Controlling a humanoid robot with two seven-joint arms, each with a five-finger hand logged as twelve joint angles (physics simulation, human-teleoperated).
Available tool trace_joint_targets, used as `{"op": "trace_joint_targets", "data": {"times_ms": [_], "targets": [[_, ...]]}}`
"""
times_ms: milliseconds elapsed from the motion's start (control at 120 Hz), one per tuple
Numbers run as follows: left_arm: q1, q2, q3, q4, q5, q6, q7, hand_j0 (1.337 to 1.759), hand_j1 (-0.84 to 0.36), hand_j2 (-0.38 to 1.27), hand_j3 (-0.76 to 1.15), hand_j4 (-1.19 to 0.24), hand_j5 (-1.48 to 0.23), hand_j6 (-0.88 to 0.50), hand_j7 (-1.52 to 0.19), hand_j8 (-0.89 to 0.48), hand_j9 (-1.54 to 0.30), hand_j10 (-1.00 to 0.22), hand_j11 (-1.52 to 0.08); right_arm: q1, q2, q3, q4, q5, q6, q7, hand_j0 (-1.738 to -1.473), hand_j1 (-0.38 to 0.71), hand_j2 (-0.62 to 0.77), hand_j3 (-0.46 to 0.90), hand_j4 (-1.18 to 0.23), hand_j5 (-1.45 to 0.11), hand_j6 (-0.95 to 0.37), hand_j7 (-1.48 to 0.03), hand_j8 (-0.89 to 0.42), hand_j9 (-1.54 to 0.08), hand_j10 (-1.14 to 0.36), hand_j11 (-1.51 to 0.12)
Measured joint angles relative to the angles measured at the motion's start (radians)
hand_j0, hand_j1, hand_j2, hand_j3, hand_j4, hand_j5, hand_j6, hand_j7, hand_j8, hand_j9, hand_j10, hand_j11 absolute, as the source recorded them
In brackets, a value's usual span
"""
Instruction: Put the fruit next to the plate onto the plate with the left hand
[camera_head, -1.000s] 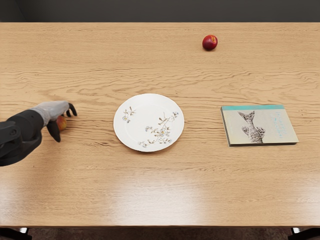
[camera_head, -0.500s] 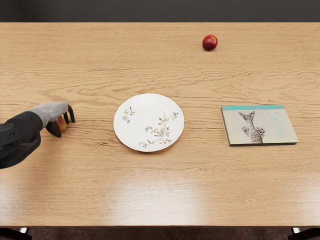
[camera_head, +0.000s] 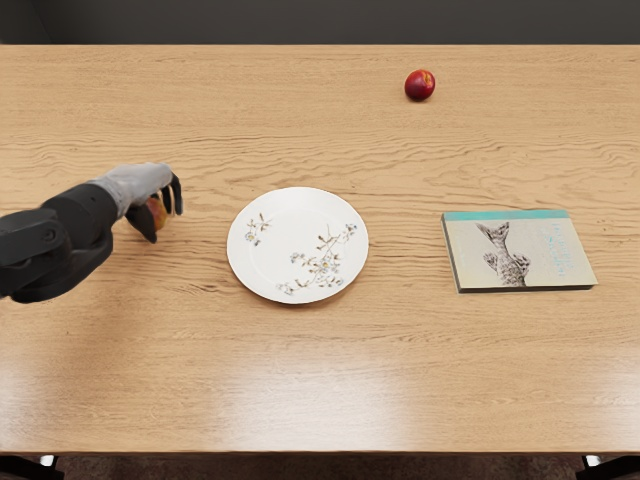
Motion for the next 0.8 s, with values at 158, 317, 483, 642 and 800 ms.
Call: {"op": "trace_joint_targets", "data": {"times_ms": [158,317,483,642,800], "targets": [[-0.071,-0.118,-0.010,-0.011,-0.004,-0.001,0.000,1.654,-0.27,0.33,-0.02,-0.71,-0.94,-0.58,-0.94,-0.48,-0.94,-0.62,-0.95,0.000,0.000,0.000,0.000,0.000,0.000,0.000,-1.658,-0.35,0.00,0.00,0.00,0.00,0.00,0.00,0.00,0.00,0.00,0.00],[-0.097,-0.253,-0.026,-0.012,-0.011,-0.002,0.000,1.654,-0.28,0.37,-0.01,-0.69,-0.94,-0.59,-0.93,-0.48,-0.94,-0.63,-0.93,0.000,0.000,0.000,0.000,0.000,0.000,0.000,-1.658,-0.35,0.00,0.00,0.00,0.00,0.00,0.00,0.00,0.00,0.00,0.00],[-0.089,-0.362,-0.039,-0.007,-0.018,0.000,0.000,1.655,-0.31,0.41,0.00,-0.67,-0.95,-0.57,-0.94,-0.46,-0.94,-0.62,-0.93,0.000,0.000,0.000,0.000,0.000,0.000,0.000,-1.658,-0.35,0.00,0.00,0.00,0.00,0.00,0.00,0.00,0.00,0.00,0.00],[-0.051,-0.386,-0.034,0.033,-0.013,0.001,-0.001,1.654,-0.32,0.41,0.00,-0.68,-0.93,-0.57,-0.92,-0.48,-0.92,-0.61,-0.93,0.000,0.000,0.000,0.000,0.000,0.000,0.000,-1.658,-0.35,0.00,0.00,0.00,0.00,0.00,0.00,0.00,0.00,0.00,0.00],[-0.016,-0.428,-0.029,0.089,-0.011,0.002,-0.001,1.655,-0.29,0.39,0.00,-0.68,-0.92,-0.60,-0.90,-0.49,-0.91,-0.63,-0.92,0.000,0.000,0.000,0.000,0.000,0.000,0.000,-1.658,-0.35,0.00,0.00,0.00,0.00,0.00,0.00,0.00,0.00,0.00,0.00]]}}
